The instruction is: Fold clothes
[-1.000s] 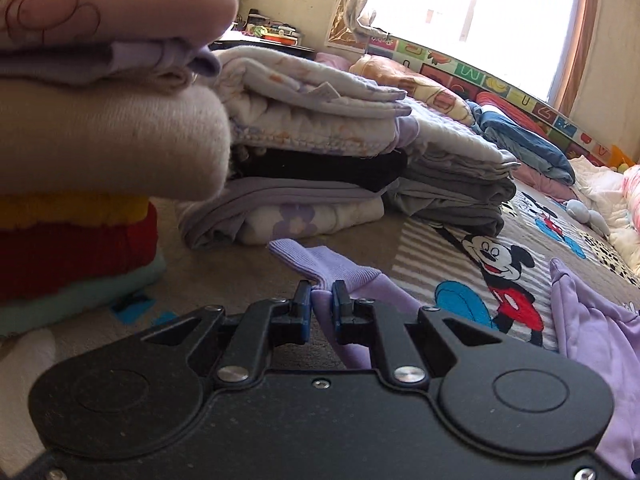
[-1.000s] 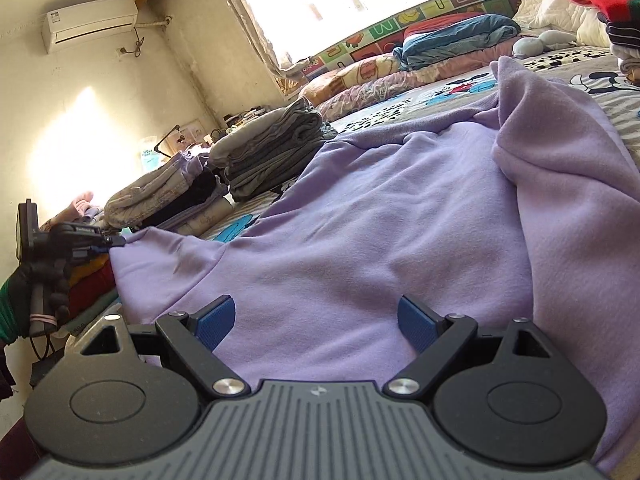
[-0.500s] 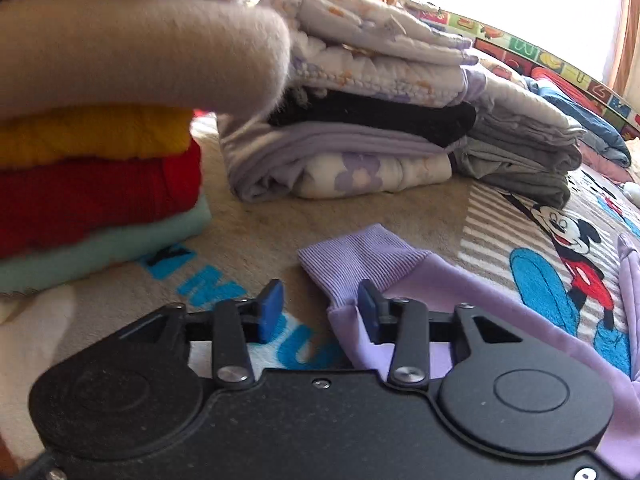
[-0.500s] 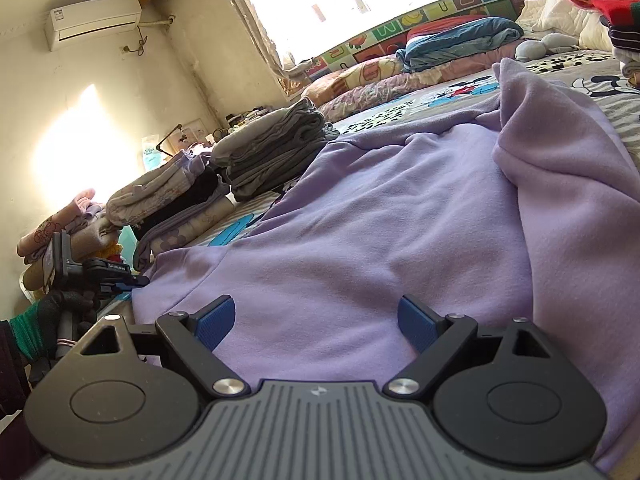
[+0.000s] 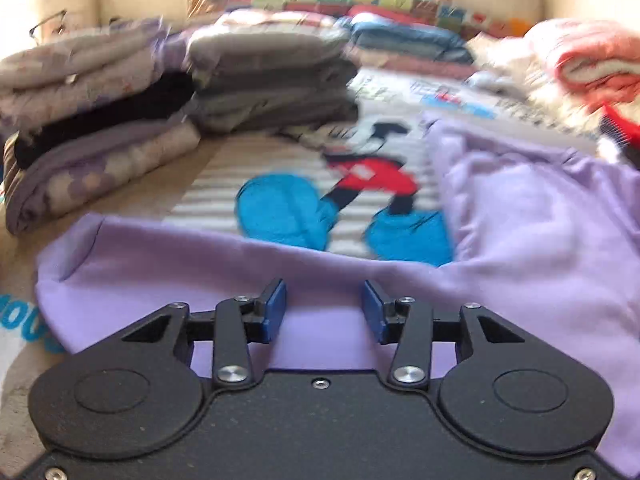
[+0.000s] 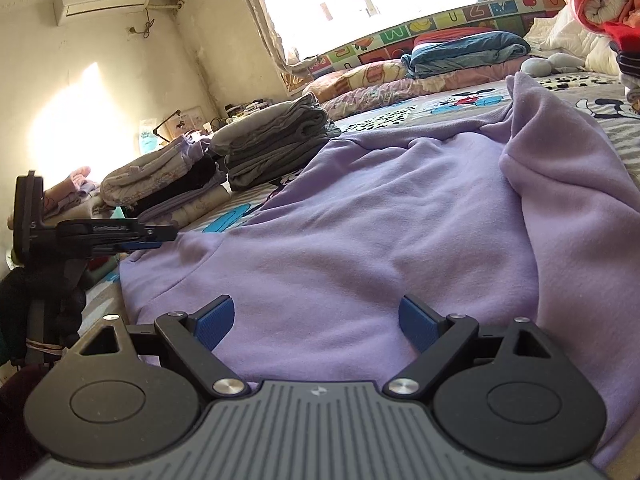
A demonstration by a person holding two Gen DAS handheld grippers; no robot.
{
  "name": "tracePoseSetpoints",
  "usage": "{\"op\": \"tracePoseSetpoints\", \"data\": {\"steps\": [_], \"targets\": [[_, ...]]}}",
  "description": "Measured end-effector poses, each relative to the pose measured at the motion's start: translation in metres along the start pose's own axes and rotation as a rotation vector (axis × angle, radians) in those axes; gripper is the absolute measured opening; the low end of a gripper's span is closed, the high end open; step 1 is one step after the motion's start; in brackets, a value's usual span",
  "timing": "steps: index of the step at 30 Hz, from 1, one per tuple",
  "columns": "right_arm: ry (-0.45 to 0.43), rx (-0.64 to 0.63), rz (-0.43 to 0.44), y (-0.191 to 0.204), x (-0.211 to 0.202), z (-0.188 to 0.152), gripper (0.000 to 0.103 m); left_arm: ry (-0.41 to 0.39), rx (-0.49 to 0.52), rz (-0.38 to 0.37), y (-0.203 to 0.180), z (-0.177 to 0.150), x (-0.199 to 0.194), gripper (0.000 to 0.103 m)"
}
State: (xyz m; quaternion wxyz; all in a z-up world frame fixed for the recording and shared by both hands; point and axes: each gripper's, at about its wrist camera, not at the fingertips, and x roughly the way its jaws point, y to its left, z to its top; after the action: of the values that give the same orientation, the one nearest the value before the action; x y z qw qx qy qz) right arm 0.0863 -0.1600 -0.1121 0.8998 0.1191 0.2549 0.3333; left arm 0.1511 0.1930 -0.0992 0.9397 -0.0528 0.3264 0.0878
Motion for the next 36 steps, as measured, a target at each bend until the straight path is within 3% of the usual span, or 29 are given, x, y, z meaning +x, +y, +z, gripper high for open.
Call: {"op": "tracePoseSetpoints", "data": {"steps": [1, 3, 4, 7, 12, 15, 18, 22, 26, 29, 32, 36], "targets": [[0.001, -0.008, -0.002, 0.001, 0.0, 0.0, 0.09, -0.002, -0.103, -0.026, 0.016, 0.004, 0.001, 0.044], [0.002, -0.011, 0.0, 0.0, 0.0, 0.0, 0.09, -0.002, -0.212, 0.036, 0.031, 0.017, -0.006, 0.037], [0.002, -0.009, 0.002, 0.0, 0.0, 0.0, 0.09, -0.022, -0.208, 0.086, 0.029, 0.019, -0.013, 0.037], [0.004, -0.01, 0.003, -0.001, 0.001, 0.0, 0.09, -0.049, -0.243, 0.022, 0.02, 0.018, -0.033, 0.04], [0.01, -0.022, -0.001, 0.001, 0.001, 0.0, 0.091, -0.067, -0.184, -0.131, -0.042, -0.006, -0.059, 0.073], [-0.004, 0.011, 0.017, -0.003, -0.006, 0.001, 0.089, -0.046, -0.109, -0.222, -0.078, -0.02, -0.059, 0.076], [-0.029, 0.082, 0.05, -0.01, -0.025, 0.004, 0.084, -0.029, -0.036, -0.243, -0.098, -0.032, -0.055, 0.078], [-0.178, 0.162, 0.109, -0.019, -0.083, 0.018, 0.083, -0.029, -0.013, -0.256, -0.109, -0.033, -0.052, 0.081], [-0.313, 0.285, 0.007, -0.057, -0.128, 0.031, 0.083, -0.041, -0.046, -0.375, -0.114, -0.029, -0.054, 0.081], [-0.327, 0.455, -0.102, -0.107, -0.133, 0.032, 0.077, -0.043, -0.017, -0.425, -0.13, -0.031, -0.055, 0.081], [-0.279, 0.545, -0.137, -0.149, -0.121, 0.038, 0.077, 0.007, 0.029, -0.448, -0.145, -0.035, -0.047, 0.082], [-0.196, 0.624, -0.171, -0.195, -0.084, 0.051, 0.077, 0.026, 0.102, -0.409, -0.158, -0.041, -0.039, 0.082]]}}
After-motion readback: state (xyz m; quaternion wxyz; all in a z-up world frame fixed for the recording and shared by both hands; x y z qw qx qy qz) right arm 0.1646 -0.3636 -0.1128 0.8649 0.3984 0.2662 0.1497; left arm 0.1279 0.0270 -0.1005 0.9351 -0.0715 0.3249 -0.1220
